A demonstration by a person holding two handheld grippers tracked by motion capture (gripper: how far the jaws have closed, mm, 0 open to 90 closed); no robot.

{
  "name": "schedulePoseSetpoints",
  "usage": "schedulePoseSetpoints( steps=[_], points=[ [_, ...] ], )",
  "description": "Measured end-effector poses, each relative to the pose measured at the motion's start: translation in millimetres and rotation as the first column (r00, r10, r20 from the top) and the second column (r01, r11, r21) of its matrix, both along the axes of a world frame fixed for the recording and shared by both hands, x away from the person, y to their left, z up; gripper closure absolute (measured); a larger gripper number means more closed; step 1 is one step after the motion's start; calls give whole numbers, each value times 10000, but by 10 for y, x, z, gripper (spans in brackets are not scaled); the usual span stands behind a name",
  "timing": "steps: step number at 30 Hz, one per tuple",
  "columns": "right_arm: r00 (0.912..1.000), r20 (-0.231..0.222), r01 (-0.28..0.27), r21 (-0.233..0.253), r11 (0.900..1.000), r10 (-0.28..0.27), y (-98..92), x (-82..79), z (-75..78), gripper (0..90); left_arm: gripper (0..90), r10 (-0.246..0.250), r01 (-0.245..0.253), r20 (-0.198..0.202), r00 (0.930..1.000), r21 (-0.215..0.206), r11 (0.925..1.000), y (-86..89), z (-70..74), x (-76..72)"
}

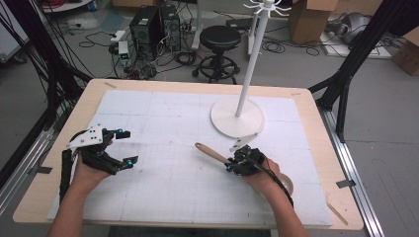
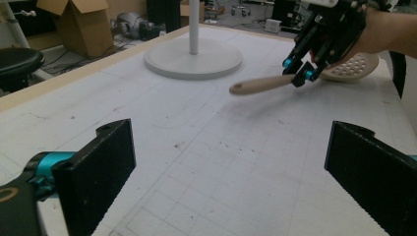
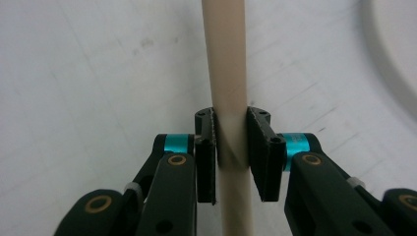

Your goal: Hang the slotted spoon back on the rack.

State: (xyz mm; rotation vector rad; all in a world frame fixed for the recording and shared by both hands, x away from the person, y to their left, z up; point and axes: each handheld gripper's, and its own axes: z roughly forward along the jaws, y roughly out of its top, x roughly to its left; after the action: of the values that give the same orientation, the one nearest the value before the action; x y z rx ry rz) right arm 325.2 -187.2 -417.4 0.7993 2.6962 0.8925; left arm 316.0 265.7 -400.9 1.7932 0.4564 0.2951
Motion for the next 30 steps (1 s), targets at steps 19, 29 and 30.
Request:
schedulePoseSetpoints(
  steps=[19, 29, 30],
  points=[
    [9698, 2061, 366, 4069, 9128, -1307, -686, -183, 750, 747, 56, 91, -90, 75, 9999, -193, 9998, 33, 18, -6],
    [9542, 2564, 300, 4302, 9023, -1540, -791, -88, 1013, 747, 56, 150, -146, 112, 9998, -276, 9995, 56, 29, -8],
    [9536, 2575, 308, 4323, 9012, -1561, -799, -71, 1050, 747, 56, 166, -163, 117, 9998, -301, 9994, 56, 27, -7]
  ],
)
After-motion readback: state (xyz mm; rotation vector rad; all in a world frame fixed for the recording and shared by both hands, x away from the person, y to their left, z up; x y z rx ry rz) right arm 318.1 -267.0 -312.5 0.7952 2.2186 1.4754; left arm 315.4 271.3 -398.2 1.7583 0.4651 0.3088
